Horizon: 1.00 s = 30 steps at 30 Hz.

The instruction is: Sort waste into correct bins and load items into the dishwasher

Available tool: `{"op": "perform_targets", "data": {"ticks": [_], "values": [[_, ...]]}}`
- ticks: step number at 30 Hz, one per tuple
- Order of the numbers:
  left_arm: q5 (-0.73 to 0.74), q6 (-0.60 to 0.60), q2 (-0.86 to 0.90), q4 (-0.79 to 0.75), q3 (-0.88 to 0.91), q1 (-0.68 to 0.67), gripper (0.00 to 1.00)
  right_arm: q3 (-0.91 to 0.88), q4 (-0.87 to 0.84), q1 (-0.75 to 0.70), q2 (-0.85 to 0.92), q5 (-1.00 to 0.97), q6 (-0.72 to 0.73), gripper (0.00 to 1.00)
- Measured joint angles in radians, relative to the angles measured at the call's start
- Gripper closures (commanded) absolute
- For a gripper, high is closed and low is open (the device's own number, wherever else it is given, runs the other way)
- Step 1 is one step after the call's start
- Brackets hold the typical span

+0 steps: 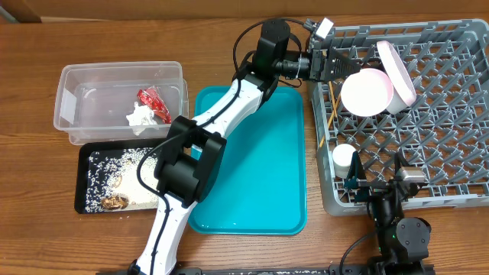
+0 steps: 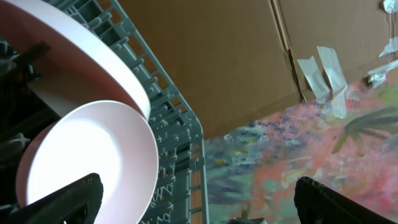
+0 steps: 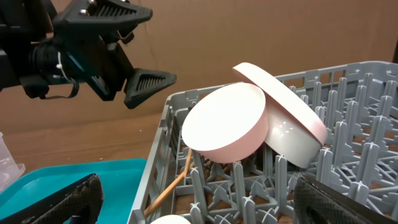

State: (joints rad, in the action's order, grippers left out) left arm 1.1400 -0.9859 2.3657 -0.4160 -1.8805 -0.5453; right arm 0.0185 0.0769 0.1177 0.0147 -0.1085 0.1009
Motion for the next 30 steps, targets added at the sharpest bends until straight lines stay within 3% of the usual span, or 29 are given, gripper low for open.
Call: {"op": "perform_targets", "data": {"ticks": [6,12,15,18,22,24,26,30], "values": [[0.017,0.047,-0.021,0.065,0.000,-0.012,0.00,0.000,0.000,0.000,0.000,0.000,0.000,0.00],[-0.047,0.137,-0.050,0.290,0.001,-0.048,0.00,0.000,0.000,0.000,0.000,0.000,0.000,0.00],[-0.174,0.228,-0.101,0.569,0.003,-0.058,0.00,0.000,0.000,0.000,0.000,0.000,0.000,0.00],[-0.393,0.347,-0.175,0.852,0.000,-0.058,0.00,0.000,0.000,0.000,0.000,0.000,0.000,0.00],[-0.637,0.474,-0.280,0.978,-0.007,-0.076,0.00,0.000,0.000,0.000,0.000,0.000,0.000,0.00],[-0.687,0.510,-0.327,0.975,-0.016,-0.093,0.23,0.000,0.000,0.000,0.000,0.000,0.000,0.00],[-0.723,0.547,-0.368,0.961,-0.027,-0.115,0.30,0.000,-0.001,0.000,0.000,0.000,0.000,0.00],[-0.808,0.599,-0.394,0.968,-0.051,-0.158,0.33,0.000,0.000,0.000,0.000,0.000,0.000,0.00]]}}
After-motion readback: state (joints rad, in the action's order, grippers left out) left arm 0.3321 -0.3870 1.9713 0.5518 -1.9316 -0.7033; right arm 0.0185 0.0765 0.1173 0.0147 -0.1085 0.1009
